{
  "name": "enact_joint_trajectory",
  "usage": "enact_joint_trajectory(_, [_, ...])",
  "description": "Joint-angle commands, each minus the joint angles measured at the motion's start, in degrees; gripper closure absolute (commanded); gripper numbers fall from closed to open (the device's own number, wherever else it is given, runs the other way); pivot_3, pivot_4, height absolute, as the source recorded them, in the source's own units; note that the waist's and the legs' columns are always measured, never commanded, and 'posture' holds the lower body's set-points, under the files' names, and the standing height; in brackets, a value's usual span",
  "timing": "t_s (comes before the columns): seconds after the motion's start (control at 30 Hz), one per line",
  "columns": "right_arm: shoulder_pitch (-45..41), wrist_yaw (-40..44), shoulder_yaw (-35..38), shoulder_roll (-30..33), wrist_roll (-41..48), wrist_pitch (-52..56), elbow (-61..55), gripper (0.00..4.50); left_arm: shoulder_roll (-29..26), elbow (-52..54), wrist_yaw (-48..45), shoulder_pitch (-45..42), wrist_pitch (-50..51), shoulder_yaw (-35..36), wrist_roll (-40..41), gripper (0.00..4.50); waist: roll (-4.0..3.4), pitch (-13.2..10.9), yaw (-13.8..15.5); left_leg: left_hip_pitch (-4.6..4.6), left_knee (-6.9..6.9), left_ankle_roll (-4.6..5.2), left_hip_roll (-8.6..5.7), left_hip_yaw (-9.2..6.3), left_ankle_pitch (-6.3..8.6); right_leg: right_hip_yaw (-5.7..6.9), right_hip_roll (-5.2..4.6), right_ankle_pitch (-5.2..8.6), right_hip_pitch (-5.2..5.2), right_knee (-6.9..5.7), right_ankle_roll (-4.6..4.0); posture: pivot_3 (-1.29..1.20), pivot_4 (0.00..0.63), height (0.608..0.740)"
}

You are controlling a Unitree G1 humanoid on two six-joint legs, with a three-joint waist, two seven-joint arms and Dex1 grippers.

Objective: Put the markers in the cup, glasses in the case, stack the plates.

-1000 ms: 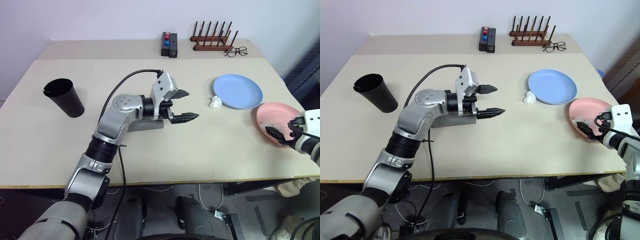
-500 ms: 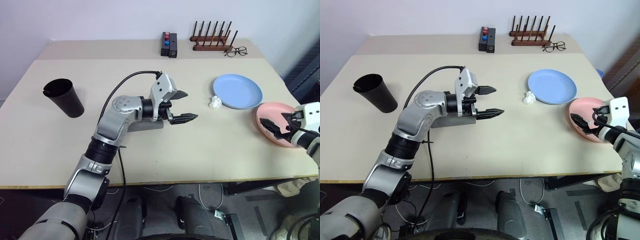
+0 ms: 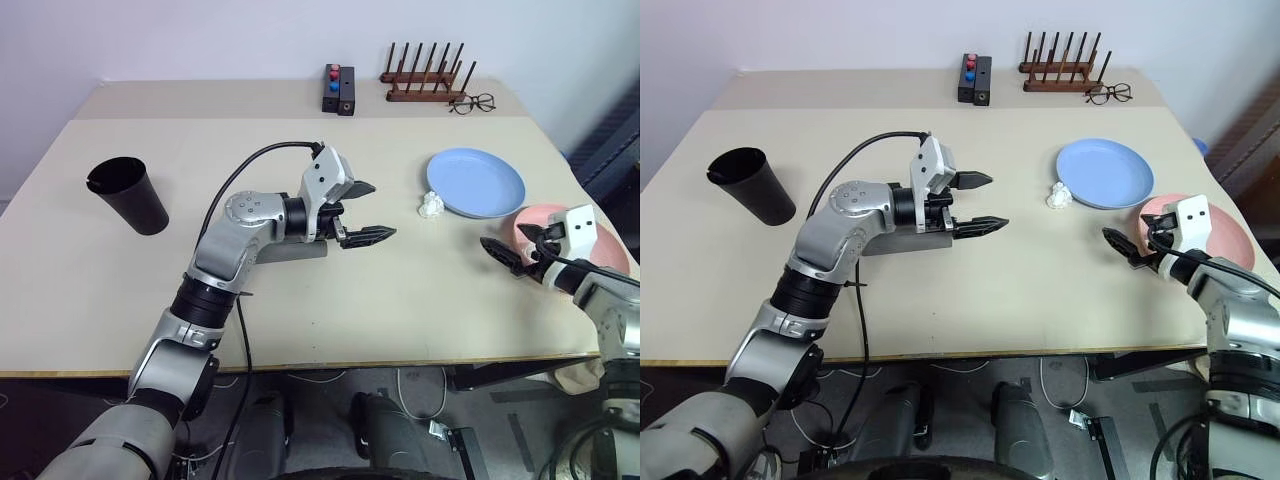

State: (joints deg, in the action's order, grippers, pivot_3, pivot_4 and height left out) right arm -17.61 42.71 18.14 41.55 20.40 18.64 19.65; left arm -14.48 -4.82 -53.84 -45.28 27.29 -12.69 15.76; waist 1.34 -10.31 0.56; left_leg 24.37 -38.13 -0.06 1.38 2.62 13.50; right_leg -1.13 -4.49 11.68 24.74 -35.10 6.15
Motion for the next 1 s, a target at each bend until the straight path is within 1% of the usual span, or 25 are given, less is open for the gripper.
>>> enact_joint_trajectory(0.03, [-2.49,0.32,-0.17,0.12,-0.89,-2.41,2.97,0.0,-0.25,3.27,0.45,-0.02,0.36,0.51,0.83,0.08,0.0,0.0,0.03,0.0,0.0,0.0,0.0,0.0,0.0,0.0,0.0,0.0,0.0,0.0,0.0,0.0,0.15,0.74])
enact_joint_trajectory(0.17, [-5.97,-0.07,-1.39,-0.11,-2.63,-4.57,8.97,0.0,-0.96,4.71,1.07,0.6,1.39,0.78,0.88,0.08,0.0,0.0,-0.2,0.0,0.0,0.0,0.0,0.01,0.0,0.0,0.0,0.0,0.0,0.01,0.0,0.0,0.15,0.74])
enact_joint_trajectory(0.37, [-8.27,-0.67,-1.7,-0.08,-4.0,-7.03,13.63,0.0,-1.59,6.17,1.88,1.24,2.38,0.99,1.08,0.08,-0.01,0.0,-0.21,0.0,0.01,0.0,0.0,0.0,0.0,0.0,0.0,0.0,0.0,0.01,0.01,0.0,0.15,0.74])
enact_joint_trajectory(0.93, [-7.47,-4.31,-0.88,0.73,-5.91,-8.48,17.97,0.0,-1.84,6.47,2.25,1.23,2.63,0.79,1.64,0.08,-0.01,0.0,-0.3,0.0,0.01,0.0,0.0,0.01,0.0,0.0,0.0,0.0,0.0,0.01,0.0,0.0,0.15,0.74])
enact_joint_trajectory(0.97, [-7.46,-4.34,-0.93,0.78,-6.02,-8.58,18.32,0.54,-1.84,6.49,2.26,1.22,2.66,0.79,1.66,0.0,-0.01,0.0,-0.28,0.0,0.01,0.0,0.0,0.01,0.0,0.0,0.0,0.0,0.0,0.01,0.0,0.0,0.15,0.74])
enact_joint_trajectory(1.0, [-7.48,-4.36,-0.98,0.82,-6.08,-8.65,18.59,0.79,-1.86,6.5,2.26,1.22,2.69,0.79,1.68,0.0,-0.01,0.0,-0.27,0.0,0.01,0.0,0.0,0.0,0.0,-0.01,0.0,0.0,0.0,0.01,0.0,0.0,0.15,0.74])
